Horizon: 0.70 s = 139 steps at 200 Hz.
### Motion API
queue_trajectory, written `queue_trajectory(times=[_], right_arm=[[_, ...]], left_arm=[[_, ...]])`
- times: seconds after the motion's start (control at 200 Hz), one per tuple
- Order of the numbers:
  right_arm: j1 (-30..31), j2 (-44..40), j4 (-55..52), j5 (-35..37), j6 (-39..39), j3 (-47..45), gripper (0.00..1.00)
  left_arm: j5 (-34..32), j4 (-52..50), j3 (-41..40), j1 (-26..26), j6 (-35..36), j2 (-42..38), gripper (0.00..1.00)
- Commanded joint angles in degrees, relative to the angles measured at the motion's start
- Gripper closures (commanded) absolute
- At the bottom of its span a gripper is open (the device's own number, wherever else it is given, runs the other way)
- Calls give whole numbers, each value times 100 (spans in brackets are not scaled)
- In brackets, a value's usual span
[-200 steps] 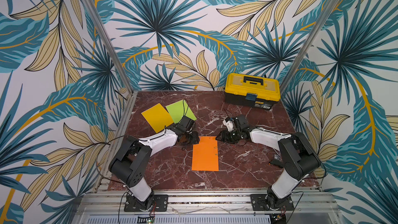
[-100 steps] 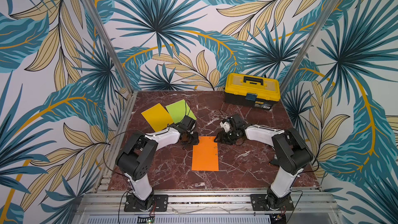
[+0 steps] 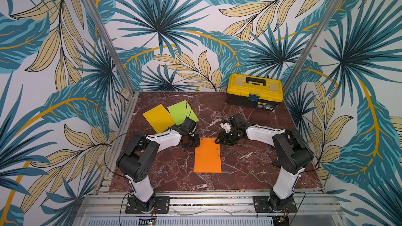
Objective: Unclip the paperclips from the documents
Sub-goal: Pick up the document from the center of the board.
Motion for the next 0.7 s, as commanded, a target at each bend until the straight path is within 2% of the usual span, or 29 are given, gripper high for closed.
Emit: queue_trajectory(times=[0.0,0.691], right_arm=[[68,280,-346,-5,-150,8,50],[291,474,-536,-317,-450,327,50]], left_arm=[[-74,-229,-170,23,-62,-34,70],[45,-119,-187,-39,-150,63,71]])
